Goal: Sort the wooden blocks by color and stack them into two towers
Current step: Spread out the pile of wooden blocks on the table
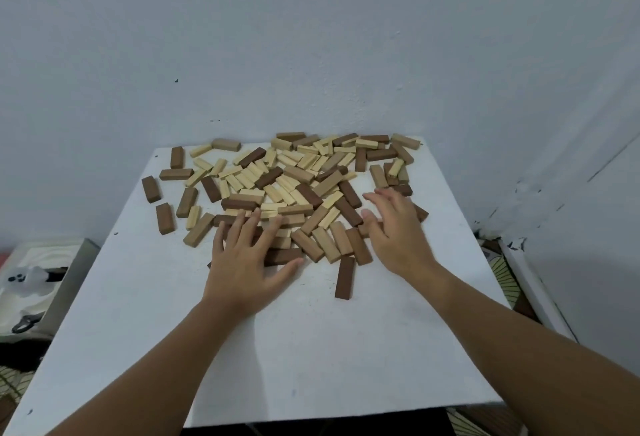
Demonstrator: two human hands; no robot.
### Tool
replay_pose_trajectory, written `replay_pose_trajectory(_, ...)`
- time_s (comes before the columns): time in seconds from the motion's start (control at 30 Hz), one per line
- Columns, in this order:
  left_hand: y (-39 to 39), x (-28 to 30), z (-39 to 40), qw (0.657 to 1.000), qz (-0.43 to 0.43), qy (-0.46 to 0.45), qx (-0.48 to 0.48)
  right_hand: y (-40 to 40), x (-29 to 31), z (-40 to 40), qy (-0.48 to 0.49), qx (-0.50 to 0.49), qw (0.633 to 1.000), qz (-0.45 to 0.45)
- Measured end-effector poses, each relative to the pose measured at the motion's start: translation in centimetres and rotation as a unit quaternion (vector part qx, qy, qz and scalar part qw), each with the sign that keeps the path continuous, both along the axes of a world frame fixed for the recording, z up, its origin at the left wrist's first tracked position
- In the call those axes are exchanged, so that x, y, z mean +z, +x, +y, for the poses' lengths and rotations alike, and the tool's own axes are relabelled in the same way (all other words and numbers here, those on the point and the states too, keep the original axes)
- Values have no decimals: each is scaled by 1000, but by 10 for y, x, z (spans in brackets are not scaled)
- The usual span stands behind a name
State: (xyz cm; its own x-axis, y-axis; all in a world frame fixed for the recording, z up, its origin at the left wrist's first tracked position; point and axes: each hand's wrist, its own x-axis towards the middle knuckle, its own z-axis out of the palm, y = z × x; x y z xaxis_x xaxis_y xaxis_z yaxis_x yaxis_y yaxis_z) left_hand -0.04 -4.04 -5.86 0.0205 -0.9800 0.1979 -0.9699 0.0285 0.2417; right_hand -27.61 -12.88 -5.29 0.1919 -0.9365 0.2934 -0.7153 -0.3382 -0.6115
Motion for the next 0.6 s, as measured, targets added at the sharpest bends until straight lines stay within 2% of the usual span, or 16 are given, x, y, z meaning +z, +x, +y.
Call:
replay_pose_trajectory(0.07, 2, 0, -2, 1000, 7, 11, 10, -13, 7, -26, -3, -41, 999, -26)
replay_pose_trajectory(0.2, 4, 0, -5, 1000, 13, 14, 12, -31, 17, -84, 64, -82, 993, -64)
replay_pose_trajectory(0.37, 4, -1, -7, 999, 2, 25, 23, -31, 9, -141, 137, -64, 988, 14)
replay_pose_trajectory(0.6, 3, 0, -8, 999, -3, 37, 26, -26, 0, -176, 164, -99, 979, 75)
